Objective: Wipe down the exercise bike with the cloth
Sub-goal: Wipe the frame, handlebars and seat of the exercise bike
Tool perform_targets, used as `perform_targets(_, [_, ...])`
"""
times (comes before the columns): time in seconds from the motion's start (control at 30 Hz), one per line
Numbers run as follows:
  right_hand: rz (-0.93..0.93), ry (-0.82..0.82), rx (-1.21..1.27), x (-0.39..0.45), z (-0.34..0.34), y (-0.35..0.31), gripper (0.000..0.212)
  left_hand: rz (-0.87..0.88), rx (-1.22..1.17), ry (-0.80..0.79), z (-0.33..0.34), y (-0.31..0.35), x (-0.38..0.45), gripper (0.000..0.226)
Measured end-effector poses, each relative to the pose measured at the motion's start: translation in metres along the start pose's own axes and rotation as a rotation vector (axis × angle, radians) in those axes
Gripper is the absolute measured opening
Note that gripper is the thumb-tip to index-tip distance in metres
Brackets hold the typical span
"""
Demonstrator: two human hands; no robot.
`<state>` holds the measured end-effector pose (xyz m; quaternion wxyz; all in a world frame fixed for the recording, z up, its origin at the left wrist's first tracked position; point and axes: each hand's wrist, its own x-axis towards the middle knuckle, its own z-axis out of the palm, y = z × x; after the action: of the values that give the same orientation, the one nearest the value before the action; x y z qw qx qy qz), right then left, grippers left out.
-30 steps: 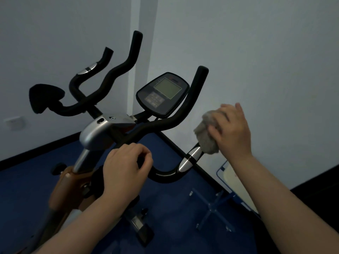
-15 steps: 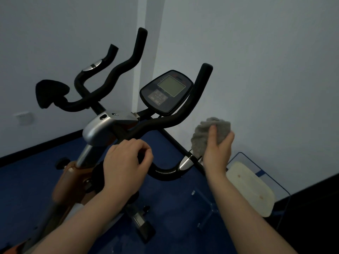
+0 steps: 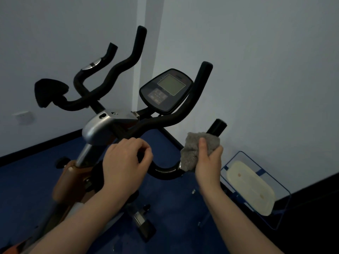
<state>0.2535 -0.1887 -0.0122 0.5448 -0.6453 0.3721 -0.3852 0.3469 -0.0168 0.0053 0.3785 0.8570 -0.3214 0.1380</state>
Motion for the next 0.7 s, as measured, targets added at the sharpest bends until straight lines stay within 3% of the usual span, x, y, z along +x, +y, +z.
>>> perform_targets(0.13, [-0.268, 0.172, -0.177, 0.006, 0.003, -0.015, 0.059, 0.002, -0.009, -0.005, 0.001, 0.0, -0.001, 0.01])
perform_targets(0.2, [-0.412, 0.194, -0.251, -0.002, 0.003, -0.012, 0.059, 0.011, -0.018, -0.004, 0.001, 0.0, -0.003, 0.009])
perform_targets(0.27, [-0.55, 0.101, -0.392, -0.017, -0.001, 0.0, 0.048, 0.023, -0.016, -0.007, 0.001, -0.001, -0.002, 0.009])
perform_targets(0.37, [-0.855, -0.178, -0.707, -0.046, -0.007, 0.02, 0.045, 0.029, -0.016, 0.002, 0.001, -0.002, -0.002, 0.008])
perform_targets(0.5, [-1.093, -0.417, -0.954, -0.034, -0.014, 0.001, 0.036, 0.108, -0.071, 0.018, 0.0, -0.006, -0.005, 0.008])
perform_targets(0.6, [-1.115, -0.487, -1.068, -0.026, -0.014, -0.014, 0.032, 0.172, 0.052, 0.059, -0.008, -0.028, -0.01, 0.016])
perform_targets(0.7, [-1.0, -0.548, -1.264, -0.038, 0.018, -0.026, 0.038, -0.025, 0.071, 0.131, -0.016, -0.057, -0.015, 0.022])
